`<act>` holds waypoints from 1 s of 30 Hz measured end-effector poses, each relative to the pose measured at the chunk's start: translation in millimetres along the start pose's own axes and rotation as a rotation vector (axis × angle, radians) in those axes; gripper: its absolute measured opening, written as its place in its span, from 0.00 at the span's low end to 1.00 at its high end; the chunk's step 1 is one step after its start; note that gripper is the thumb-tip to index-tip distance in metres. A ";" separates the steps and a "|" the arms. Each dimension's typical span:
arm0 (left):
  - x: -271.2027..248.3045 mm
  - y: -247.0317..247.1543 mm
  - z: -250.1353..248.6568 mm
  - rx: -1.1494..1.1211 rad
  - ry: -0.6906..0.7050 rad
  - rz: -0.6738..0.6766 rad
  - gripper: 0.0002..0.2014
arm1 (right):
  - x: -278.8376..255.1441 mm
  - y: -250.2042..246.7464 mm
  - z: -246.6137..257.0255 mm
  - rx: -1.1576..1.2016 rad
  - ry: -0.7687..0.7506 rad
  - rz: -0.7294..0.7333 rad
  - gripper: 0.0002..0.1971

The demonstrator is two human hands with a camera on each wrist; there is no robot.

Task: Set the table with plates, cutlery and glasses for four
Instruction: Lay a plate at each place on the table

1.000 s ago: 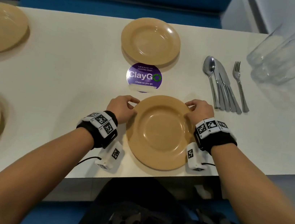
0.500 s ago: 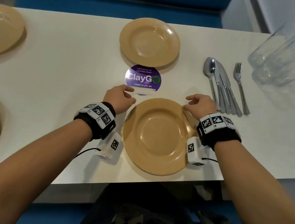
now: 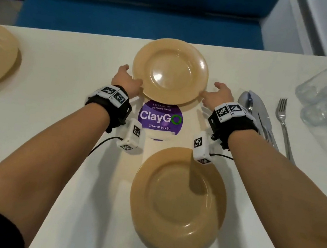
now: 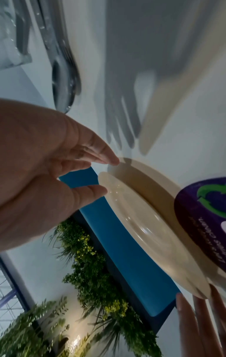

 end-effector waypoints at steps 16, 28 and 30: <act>19.8 22.7 -5.4 -0.042 -0.012 0.021 0.38 | 26.3 3.9 -21.5 0.130 0.048 -0.009 0.32; -25.1 -2.4 -39.3 0.142 0.145 -0.116 0.32 | -2.3 -10.6 -15.8 0.122 -0.031 0.054 0.35; -44.1 -0.6 -57.4 0.158 0.259 -0.150 0.31 | -12.9 -28.7 -15.1 0.133 -0.079 0.007 0.28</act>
Point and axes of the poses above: each hand's wrist, its own x-axis towards the middle knuckle, its own y-axis out of the palm, z = x × y, the point moved 9 cm from there along x, towards the middle knuckle, and after that the axes turned 2 degrees about y, right-handed, at the moved point
